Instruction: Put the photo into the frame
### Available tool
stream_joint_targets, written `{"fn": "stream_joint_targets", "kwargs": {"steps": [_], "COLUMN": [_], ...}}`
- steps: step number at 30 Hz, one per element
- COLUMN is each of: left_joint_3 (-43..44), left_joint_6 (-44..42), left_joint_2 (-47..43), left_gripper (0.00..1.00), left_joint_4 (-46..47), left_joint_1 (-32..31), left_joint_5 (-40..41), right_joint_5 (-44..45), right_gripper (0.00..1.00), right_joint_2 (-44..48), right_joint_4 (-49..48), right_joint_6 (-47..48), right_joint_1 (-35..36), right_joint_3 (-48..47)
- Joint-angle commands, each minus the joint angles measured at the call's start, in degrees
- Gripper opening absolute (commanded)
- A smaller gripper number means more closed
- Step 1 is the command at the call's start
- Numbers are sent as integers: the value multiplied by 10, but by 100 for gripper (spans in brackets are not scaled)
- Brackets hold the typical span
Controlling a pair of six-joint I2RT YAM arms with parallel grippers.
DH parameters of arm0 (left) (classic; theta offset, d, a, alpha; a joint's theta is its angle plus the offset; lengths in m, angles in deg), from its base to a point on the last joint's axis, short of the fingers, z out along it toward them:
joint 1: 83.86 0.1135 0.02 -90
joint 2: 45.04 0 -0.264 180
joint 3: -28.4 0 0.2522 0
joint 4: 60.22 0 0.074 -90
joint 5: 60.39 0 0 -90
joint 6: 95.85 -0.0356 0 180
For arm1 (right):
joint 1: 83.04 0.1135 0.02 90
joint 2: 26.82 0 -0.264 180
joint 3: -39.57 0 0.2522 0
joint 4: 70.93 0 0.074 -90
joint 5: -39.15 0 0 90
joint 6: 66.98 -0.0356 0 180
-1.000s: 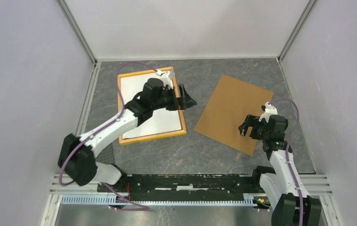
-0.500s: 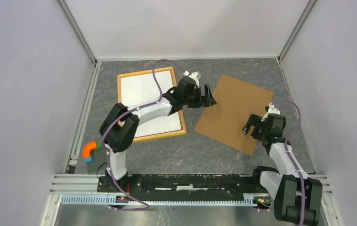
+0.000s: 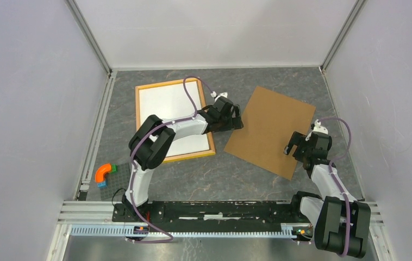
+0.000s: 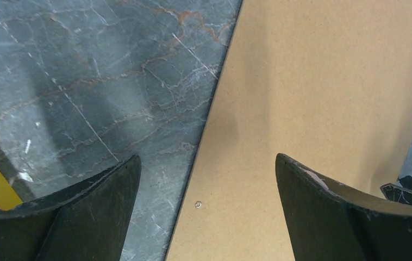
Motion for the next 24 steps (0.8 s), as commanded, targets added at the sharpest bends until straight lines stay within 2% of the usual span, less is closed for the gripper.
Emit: {"fn": "stream_joint_targets", "kwargs": {"steps": [1, 6, 12, 17, 24], "left_joint_3": [14, 30, 33, 11, -58], "left_joint_6": [33, 43, 41, 96, 228], "left_joint_2": [7, 22, 24, -11, -79], "left_gripper": [99, 99, 100, 97, 91], "left_joint_4": [-18, -24, 5, 99, 266], "left_joint_1": [-21, -29, -25, -24, -23], "left_joint_5": [29, -26, -172, -290, -357], "right_joint_5": [-19, -29, -58, -72, -94], "right_gripper": [96, 96, 96, 96, 96], "right_joint_2": [4, 2, 1, 12, 26], "right_joint_4": [-28, -35, -45, -45, -45], "right_joint_6": [1, 1, -3, -5, -6], "right_joint_1": [-3, -3, -3, -3, -3], "right_joint_3": [4, 13, 34, 45, 53]}}
